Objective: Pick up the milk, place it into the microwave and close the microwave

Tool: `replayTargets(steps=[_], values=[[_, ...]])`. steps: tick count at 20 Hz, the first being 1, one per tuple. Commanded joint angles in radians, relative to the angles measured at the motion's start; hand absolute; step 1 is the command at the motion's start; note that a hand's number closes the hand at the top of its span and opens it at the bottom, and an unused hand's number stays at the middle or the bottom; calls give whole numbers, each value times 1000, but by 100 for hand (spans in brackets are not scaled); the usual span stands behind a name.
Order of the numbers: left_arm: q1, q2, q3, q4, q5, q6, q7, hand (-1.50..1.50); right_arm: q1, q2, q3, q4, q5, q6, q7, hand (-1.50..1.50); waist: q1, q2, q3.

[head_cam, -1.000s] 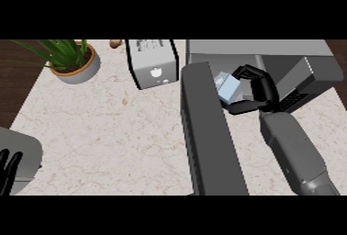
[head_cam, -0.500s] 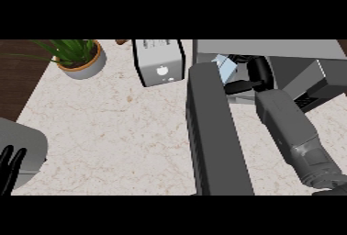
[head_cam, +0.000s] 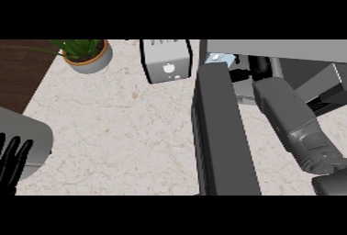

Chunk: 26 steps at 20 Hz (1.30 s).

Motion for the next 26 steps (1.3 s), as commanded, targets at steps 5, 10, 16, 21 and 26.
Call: replayTargets(steps=[5,10,16,21,26], values=[[-32,5,-16,10,-28,-3,-2,-150,-83,-23,-66,64,-35,-101,46,150,38,18,1],[-44,8,-29,3,-62,-1,-7,-150,-85,-32,-87,87,-37,-280,53,150,67,31,2],[-92,10,-42,14,-104,23,5,-150,-95,-53,2,125,69,-460,37,-150,75,40,0],[-125,7,-59,35,-133,36,17,-150,-113,-48,8,144,79,-500,58,-150,82,49,2],[-133,11,-77,38,-141,31,34,-150,-124,-6,-13,161,59,-374,113,-150,96,45,4]])
